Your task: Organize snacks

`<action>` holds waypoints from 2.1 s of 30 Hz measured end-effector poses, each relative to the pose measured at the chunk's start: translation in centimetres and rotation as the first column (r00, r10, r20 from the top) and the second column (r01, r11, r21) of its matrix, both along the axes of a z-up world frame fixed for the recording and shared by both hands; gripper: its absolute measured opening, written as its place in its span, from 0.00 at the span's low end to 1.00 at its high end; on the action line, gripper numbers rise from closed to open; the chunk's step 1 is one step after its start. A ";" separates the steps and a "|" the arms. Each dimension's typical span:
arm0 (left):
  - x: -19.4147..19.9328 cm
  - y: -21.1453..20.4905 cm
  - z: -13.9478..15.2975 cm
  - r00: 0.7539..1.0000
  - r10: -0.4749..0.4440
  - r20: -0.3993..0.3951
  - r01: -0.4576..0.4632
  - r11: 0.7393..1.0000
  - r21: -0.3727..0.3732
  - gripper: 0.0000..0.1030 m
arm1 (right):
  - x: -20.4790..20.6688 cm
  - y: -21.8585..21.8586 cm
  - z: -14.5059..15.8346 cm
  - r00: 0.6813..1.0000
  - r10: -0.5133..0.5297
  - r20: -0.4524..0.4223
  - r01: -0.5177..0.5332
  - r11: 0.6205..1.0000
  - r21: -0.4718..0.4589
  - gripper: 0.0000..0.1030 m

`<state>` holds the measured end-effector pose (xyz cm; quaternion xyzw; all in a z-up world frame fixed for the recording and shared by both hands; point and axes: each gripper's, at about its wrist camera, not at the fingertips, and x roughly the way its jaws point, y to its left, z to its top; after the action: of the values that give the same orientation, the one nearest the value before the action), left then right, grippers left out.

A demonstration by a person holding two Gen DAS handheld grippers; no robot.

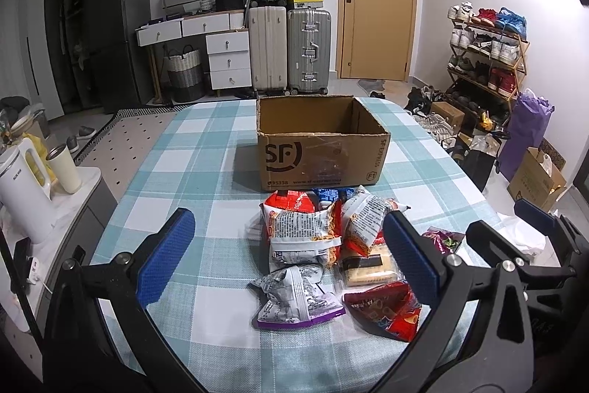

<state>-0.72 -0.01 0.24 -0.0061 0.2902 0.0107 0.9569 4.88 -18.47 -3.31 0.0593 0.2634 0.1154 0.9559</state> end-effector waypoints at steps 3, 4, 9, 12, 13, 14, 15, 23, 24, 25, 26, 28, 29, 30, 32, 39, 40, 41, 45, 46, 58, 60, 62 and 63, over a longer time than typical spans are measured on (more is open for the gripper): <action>0.0 0.0 0.0 1.000 -0.002 -0.001 0.002 1.000 0.002 0.99 | 0.0 0.0 0.0 1.000 -0.001 0.001 0.001 1.000 -0.001 1.00; 0.0 0.1 0.0 1.000 -0.003 -0.001 0.003 1.000 0.001 0.99 | 0.0 0.0 0.0 1.000 0.001 0.001 -0.001 1.000 0.000 1.00; -0.1 0.0 -0.1 1.000 -0.003 -0.003 0.003 1.000 0.001 0.99 | 0.0 -0.1 -0.1 1.000 0.002 -0.001 -0.002 1.000 0.002 1.00; -0.1 0.0 -0.2 1.000 0.001 -0.003 -0.001 1.000 0.006 0.99 | -0.3 -0.2 0.0 1.000 0.001 0.001 -0.001 1.000 0.003 1.00; -0.1 0.0 -0.2 1.000 0.001 -0.004 -0.001 1.000 0.006 0.99 | -0.4 -0.2 -0.1 1.000 0.000 0.001 0.000 1.000 0.004 1.00; -0.2 0.0 -0.2 1.000 0.001 -0.003 -0.001 1.000 0.008 0.99 | -0.4 -0.2 -0.1 1.000 0.000 0.001 0.000 1.000 0.005 1.00; -0.1 0.0 -0.2 1.000 0.003 -0.003 -0.003 1.000 0.007 0.99 | -0.4 -0.2 -0.1 1.000 0.000 0.001 0.000 1.000 0.004 1.00; -0.2 0.1 -0.1 1.000 0.011 -0.004 -0.011 1.000 0.011 0.99 | -0.4 -0.2 -0.1 1.000 0.000 0.002 0.000 1.000 0.003 1.00; -0.2 0.1 -0.1 1.000 0.009 -0.003 -0.009 1.000 0.010 0.99 | -0.4 -0.2 -0.1 1.000 -0.001 0.002 0.001 1.000 0.003 1.00; -0.1 0.1 -0.1 1.000 0.008 -0.004 -0.007 1.000 0.009 0.99 | -0.4 -0.2 0.0 1.000 0.000 0.001 0.000 1.000 0.004 1.00; -0.1 0.1 -0.1 1.000 0.008 -0.004 -0.008 1.000 0.010 0.99 | -0.4 -0.2 -0.1 1.000 0.000 0.001 0.000 1.000 0.003 1.00; -0.1 0.2 -0.1 1.000 0.008 -0.003 -0.008 1.000 0.009 0.99 | -0.4 -0.2 -0.1 1.000 0.001 0.003 -0.001 1.000 0.003 1.00; -0.1 0.2 -0.1 1.000 0.008 -0.003 -0.008 1.000 0.009 0.99 | -0.4 -0.2 -0.1 1.000 0.001 0.002 -0.001 1.000 0.002 1.00; -0.1 0.1 -0.1 1.000 0.008 -0.004 -0.008 1.000 0.009 0.99 | -0.5 -0.2 -0.1 1.000 0.001 0.003 -0.001 1.000 0.002 1.00; -0.1 0.2 -0.1 1.000 0.008 -0.004 -0.008 1.000 0.009 0.99 | -0.4 -0.3 -0.1 1.000 0.003 0.002 -0.003 1.000 0.002 1.00; -0.1 0.0 -0.1 1.000 0.010 -0.004 -0.010 1.000 0.010 0.99 | -0.4 -0.2 -0.2 1.000 0.007 -0.003 -0.007 1.000 0.003 1.00; -0.1 0.1 -0.1 1.000 0.009 -0.005 -0.009 1.000 0.009 0.99 | -0.5 -0.2 -0.2 1.000 0.008 -0.004 -0.008 1.000 0.003 1.00; -0.1 0.1 -0.1 1.000 0.009 -0.005 -0.009 1.000 0.009 0.99 | -0.5 -0.2 -0.3 1.000 0.009 -0.006 -0.009 1.000 0.003 1.00; 0.0 0.2 -0.1 1.000 0.012 -0.004 -0.012 1.000 0.007 0.99 | -0.5 -0.1 -0.6 1.000 0.014 -0.016 -0.014 1.000 0.005 1.00; 0.0 0.3 -0.1 1.000 0.013 -0.005 -0.013 1.000 0.006 0.99 | -0.4 -0.1 -0.8 1.000 0.016 -0.019 -0.016 1.000 0.005 1.00; 0.5 1.1 -0.6 1.000 0.030 -0.010 -0.030 1.000 -0.001 0.99 | -0.2 0.5 -4.2 0.995 0.054 -0.087 -0.054 0.999 0.006 1.00; 0.6 1.3 -0.7 0.999 0.031 -0.011 -0.031 1.000 -0.004 0.99 | 0.0 0.7 -5.1 0.992 0.067 -0.107 -0.066 0.998 0.010 1.00; 0.7 1.4 -0.8 0.999 0.036 -0.014 -0.036 0.999 -0.005 0.99 | 0.2 0.9 -5.7 0.989 0.081 -0.123 -0.079 0.997 0.021 1.00; 0.7 1.5 -0.9 0.999 0.037 -0.016 -0.037 0.999 -0.007 0.99 | 0.2 1.0 -6.0 0.987 0.088 -0.131 -0.085 0.996 0.028 1.00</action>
<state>0.03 1.52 -0.66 -0.0151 0.2976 0.0275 0.9542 5.13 -17.49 -9.26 0.0661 0.3272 0.1556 0.9297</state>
